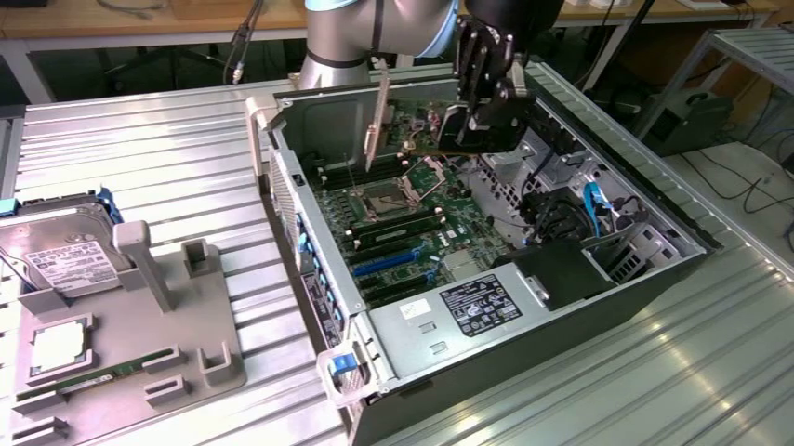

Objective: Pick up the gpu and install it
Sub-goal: 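Insert the gpu into the slot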

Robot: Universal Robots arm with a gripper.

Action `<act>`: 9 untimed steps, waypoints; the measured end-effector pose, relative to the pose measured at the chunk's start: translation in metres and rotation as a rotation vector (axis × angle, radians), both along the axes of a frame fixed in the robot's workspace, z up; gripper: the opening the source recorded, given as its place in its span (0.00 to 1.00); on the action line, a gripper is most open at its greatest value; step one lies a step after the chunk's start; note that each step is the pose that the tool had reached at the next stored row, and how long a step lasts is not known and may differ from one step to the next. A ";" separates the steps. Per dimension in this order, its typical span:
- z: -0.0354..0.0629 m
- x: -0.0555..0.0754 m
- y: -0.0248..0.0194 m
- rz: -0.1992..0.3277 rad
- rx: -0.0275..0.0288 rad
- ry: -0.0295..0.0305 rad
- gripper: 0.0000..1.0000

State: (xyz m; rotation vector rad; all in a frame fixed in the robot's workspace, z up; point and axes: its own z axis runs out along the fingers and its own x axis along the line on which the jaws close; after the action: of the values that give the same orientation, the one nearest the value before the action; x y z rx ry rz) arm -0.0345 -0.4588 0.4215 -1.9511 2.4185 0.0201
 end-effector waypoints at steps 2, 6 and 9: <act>-0.0002 0.000 0.0000 0.030 0.0000 0.0000 0.28; -0.0008 0.000 0.0000 0.099 0.0001 0.0000 0.28; -0.0015 0.000 0.0000 0.151 0.0001 0.0000 0.28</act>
State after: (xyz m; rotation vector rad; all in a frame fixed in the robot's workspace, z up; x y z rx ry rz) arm -0.0345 -0.4588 0.4200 -2.1284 2.2654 0.0241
